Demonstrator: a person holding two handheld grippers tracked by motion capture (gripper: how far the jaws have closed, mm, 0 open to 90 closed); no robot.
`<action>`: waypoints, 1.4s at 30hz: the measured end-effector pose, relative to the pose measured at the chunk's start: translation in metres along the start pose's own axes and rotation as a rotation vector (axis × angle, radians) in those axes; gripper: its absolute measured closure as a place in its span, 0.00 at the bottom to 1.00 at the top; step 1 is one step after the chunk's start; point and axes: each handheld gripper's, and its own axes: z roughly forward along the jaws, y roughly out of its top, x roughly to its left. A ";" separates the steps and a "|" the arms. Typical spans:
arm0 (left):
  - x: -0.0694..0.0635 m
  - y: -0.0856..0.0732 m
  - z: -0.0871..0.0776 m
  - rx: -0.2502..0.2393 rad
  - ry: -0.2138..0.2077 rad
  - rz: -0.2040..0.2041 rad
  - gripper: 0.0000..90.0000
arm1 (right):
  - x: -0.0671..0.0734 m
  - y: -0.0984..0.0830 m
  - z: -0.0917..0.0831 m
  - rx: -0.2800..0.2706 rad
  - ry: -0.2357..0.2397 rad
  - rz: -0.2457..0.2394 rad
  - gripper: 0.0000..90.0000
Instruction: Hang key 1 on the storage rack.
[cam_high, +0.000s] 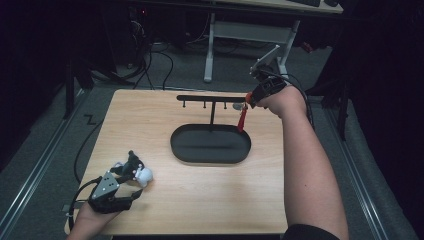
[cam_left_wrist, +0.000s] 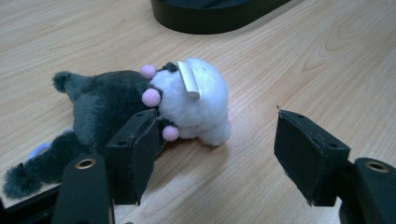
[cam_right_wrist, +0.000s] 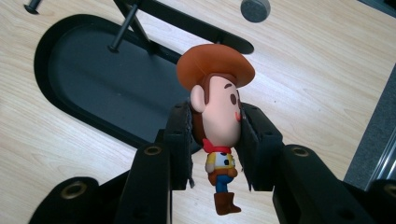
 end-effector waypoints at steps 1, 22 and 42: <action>0.000 0.000 0.000 0.002 0.000 0.002 0.35 | -0.001 -0.001 0.001 0.004 -0.003 0.002 0.75; -0.002 0.001 0.002 0.009 -0.005 0.014 0.35 | -0.018 -0.029 0.038 0.030 0.017 0.067 0.73; 0.002 0.003 0.000 -0.016 -0.015 -0.029 0.38 | -0.010 -0.095 0.069 -0.038 0.023 0.109 0.45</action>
